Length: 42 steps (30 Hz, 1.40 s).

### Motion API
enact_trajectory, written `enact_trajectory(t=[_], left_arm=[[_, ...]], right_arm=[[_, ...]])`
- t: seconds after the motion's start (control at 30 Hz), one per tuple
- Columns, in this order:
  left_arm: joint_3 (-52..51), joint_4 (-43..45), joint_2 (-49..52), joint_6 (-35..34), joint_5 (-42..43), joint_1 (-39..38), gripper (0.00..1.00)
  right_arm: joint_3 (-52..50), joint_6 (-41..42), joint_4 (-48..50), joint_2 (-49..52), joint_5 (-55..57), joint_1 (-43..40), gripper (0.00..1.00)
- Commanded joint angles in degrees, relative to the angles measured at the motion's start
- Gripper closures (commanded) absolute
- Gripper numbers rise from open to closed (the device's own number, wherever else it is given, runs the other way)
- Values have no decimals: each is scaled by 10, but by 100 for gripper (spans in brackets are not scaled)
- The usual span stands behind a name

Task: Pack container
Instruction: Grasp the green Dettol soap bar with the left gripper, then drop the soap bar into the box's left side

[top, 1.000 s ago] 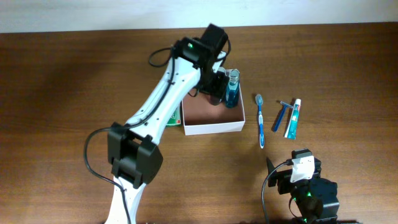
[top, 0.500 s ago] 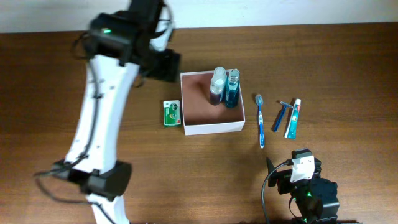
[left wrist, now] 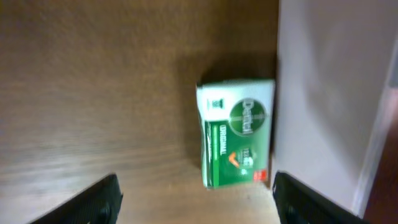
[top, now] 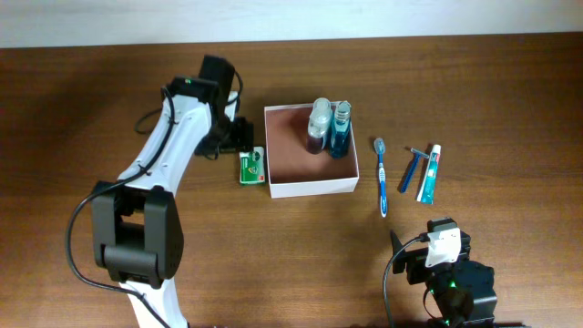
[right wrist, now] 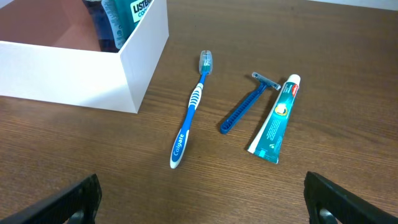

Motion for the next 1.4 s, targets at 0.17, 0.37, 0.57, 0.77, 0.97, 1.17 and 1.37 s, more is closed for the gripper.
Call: enact_trajectory(t=[0.17,0.37,0.57,0.77,0.97,1.17,1.37], left_arm=[[-46,59,30,-16,21,-40,22],[-46,75,56,-17,17,-64,25],[-46,72,69,-40,4,-65,25],[-46,76,87,-55,-9,-65,26],[-46,76,106,-55,-9,-64,41],[-7,22,104,-57,-9,-51,56],[127,-115,80,-54,-9,-37,57]], right_arm=[[-3,-3,1,-4,-1,-4,1],[-3,-3,1,-4,-1,-4,1],[-3,-3,1,-4,-1,-4,1],[-3,-3,1,-4,-1,-4,2],[-3,-3,1,-4,-1,-4,1],[-3,-3,1,-4,-1,-4,1],[-3,-3,1,-4,-1,-4,1]])
